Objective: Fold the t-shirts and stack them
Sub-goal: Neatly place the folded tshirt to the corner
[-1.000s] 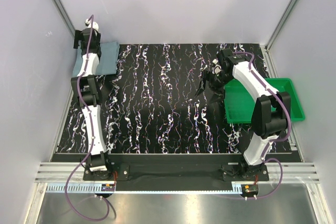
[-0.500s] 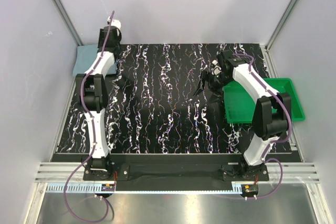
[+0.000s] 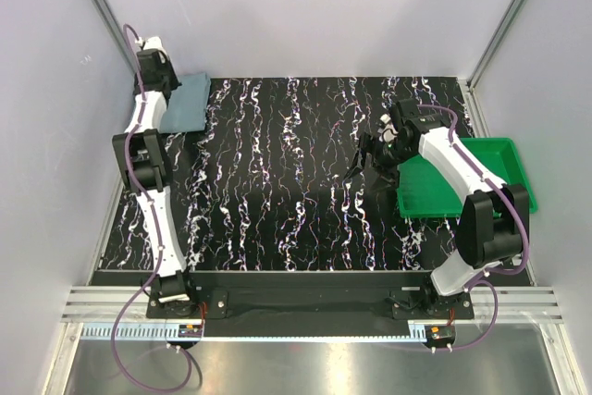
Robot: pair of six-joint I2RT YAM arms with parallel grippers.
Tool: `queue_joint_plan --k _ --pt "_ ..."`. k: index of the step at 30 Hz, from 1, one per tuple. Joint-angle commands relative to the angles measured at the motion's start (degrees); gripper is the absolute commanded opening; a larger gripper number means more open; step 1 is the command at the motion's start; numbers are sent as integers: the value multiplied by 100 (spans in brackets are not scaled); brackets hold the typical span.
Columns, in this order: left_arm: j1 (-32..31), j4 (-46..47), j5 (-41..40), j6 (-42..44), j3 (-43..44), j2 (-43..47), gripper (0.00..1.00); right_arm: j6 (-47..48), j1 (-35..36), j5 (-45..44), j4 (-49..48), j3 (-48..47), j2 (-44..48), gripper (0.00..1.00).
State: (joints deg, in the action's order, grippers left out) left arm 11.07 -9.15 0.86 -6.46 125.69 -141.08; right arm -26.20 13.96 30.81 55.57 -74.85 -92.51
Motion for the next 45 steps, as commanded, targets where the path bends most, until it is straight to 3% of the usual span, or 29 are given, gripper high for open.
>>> queue_joint_plan --k 1,5,9,19,25,34,45 --pt "-123 212 424 -697 421 -402 0 -26 37 -171 -3 -29 269 87" --pt "-123 -157 292 -1190 1159 -877 0 -26 37 -242 50 -109 251 87" --pt "-88 -394 46 -1735 1072 -878 0 -44 37 -268 33 -232 146 87" --pt "26 -456 150 -3904 421 -833 0 -44 37 -189 -55 -399 -92 87" --pt "-17 -343 414 -4705 -263 -589 0 9 37 -224 -11 -416 -39 87" --pt "-342 -35 345 -4891 -1001 -228 0 -70 37 -154 -205 -145 189 88" --pt "-536 272 265 -5278 -1195 -201 0 -237 37 -207 -266 181 567 88"
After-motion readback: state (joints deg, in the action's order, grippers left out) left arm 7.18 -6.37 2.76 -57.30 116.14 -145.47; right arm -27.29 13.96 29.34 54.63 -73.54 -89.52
